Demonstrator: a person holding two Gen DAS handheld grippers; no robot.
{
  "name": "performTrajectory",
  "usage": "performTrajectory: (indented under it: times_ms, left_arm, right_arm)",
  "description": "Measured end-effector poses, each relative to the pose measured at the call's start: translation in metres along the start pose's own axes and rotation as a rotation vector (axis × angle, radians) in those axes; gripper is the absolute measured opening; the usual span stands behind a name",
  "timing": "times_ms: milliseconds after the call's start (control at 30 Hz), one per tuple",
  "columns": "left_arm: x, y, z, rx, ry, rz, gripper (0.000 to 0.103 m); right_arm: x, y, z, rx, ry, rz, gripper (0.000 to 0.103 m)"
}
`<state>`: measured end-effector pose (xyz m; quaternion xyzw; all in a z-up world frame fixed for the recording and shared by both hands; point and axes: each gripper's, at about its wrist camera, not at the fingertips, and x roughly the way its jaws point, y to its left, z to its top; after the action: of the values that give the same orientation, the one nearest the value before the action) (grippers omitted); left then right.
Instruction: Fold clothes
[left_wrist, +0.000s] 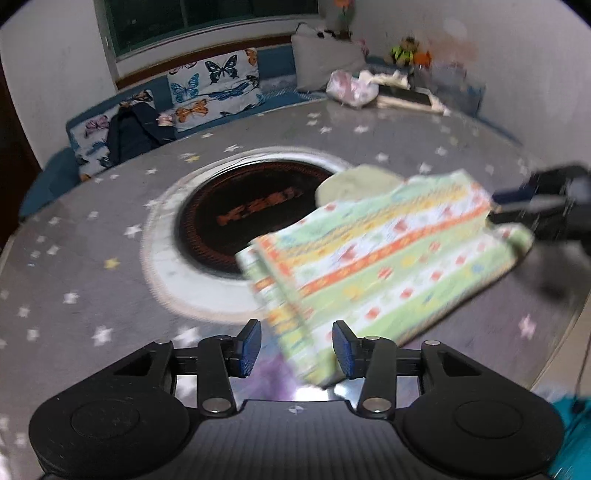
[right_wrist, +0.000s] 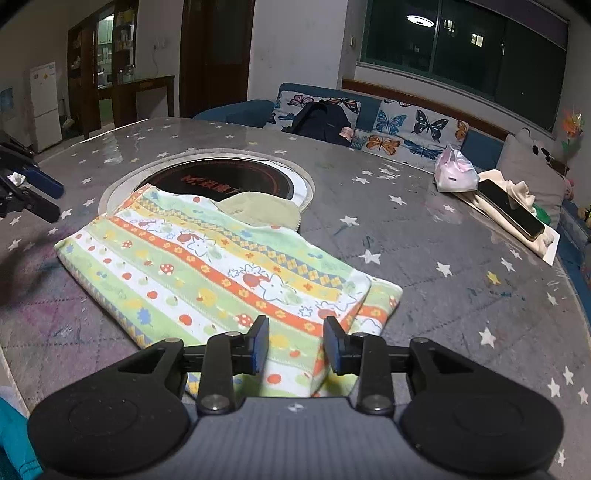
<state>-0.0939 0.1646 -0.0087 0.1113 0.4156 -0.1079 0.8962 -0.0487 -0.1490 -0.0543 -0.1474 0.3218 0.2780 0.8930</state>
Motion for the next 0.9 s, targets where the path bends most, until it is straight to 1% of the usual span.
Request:
performTrajectory:
  times_ms: [200, 300, 467, 567, 733, 900]
  left_arm:
    - [0.018, -0.006, 0.012, -0.055, -0.019, -0.044, 0.046]
    - [0.026, -0.009, 0.018, -0.083, -0.029, -0.065, 0.046]
    - [0.041, -0.014, 0.028, -0.129, -0.045, -0.102, 0.046]
    - [0.046, -0.015, 0.033, -0.137, -0.055, -0.096, 0.046]
    - [0.064, -0.015, 0.029, -0.155, -0.018, -0.09, 0.046]
    - [0.067, -0.013, 0.028, -0.167, -0.025, -0.098, 0.046]
  right_arm:
    - [0.004, -0.002, -0.003, 0.008, 0.014, 0.005, 0.033]
    - [0.002, -0.004, 0.0, 0.015, -0.005, -0.004, 0.038]
    - [0.007, -0.01, 0.007, 0.043, -0.03, -0.01, 0.038]
    - [0.013, -0.012, 0.008, 0.057, -0.028, -0.009, 0.039]
    - [0.02, -0.01, 0.004, 0.06, -0.007, -0.01, 0.039]
    - [0.022, -0.011, 0.005, 0.068, -0.006, -0.014, 0.04]
